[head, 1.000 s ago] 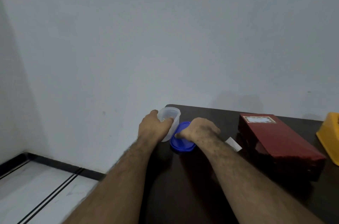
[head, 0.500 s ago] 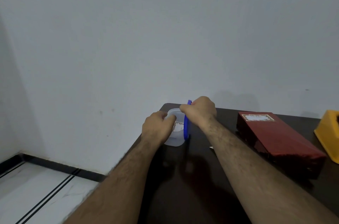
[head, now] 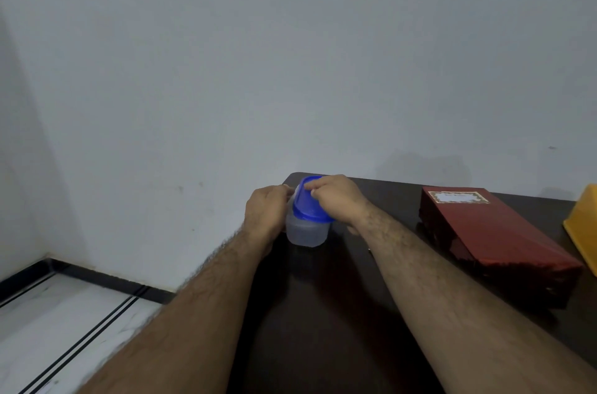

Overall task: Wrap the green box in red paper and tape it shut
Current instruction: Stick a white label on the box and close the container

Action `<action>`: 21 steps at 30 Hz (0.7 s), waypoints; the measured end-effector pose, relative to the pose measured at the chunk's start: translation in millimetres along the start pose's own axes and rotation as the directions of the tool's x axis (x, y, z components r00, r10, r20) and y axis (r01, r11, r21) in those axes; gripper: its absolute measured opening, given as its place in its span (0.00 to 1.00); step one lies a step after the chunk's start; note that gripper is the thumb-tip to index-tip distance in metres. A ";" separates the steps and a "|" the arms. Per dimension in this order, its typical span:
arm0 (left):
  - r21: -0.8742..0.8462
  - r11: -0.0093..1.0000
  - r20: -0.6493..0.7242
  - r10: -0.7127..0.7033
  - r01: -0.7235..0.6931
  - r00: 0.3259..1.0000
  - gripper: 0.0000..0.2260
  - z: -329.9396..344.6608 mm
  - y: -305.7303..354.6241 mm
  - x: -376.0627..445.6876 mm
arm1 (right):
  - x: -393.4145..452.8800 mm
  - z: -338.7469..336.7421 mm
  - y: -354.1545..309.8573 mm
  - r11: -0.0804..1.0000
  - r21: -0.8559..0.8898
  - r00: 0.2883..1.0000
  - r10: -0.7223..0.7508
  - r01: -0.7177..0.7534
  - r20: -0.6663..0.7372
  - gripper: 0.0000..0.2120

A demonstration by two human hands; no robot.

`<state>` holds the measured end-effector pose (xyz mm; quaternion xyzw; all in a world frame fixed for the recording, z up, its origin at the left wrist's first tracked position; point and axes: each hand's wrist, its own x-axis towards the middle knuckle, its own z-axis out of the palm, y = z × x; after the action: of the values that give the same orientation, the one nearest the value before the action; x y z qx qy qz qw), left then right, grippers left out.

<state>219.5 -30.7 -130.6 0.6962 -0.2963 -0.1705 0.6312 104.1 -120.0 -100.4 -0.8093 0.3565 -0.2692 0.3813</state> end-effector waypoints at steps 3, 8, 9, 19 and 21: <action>-0.035 0.999 0.003 -0.013 0.013 1.000 0.12 0.8 -0.3 1.9 | 5.8 3.7 4.6 1.000 -0.023 0.996 0.006 -0.008 -0.091 0.13; 0.005 0.999 0.021 0.033 -0.033 0.999 0.09 -2.0 -7.7 7.2 | 5.4 12.7 6.9 0.989 -0.145 0.989 -0.009 -0.013 -0.148 0.16; 0.018 0.999 0.028 0.045 -0.045 0.999 0.07 -2.6 -8.6 7.4 | 5.9 13.1 9.0 0.990 -0.144 0.988 -0.011 -0.012 -0.157 0.16; 0.367 0.870 0.371 0.187 -0.328 0.910 0.22 -12.6 -4.8 21.8 | 5.2 5.0 35.8 1.000 0.013 1.000 -0.022 0.022 0.003 0.28; 0.389 0.853 0.405 0.181 -0.348 0.896 0.22 -15.9 -6.4 26.2 | 7.1 5.8 39.9 0.995 -0.086 0.998 -0.057 0.060 0.038 0.28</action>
<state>250.6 -34.6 -131.0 0.7328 -0.5306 -0.1296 0.4059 97.7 -141.3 -134.8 -0.8399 0.3371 -0.2500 0.3441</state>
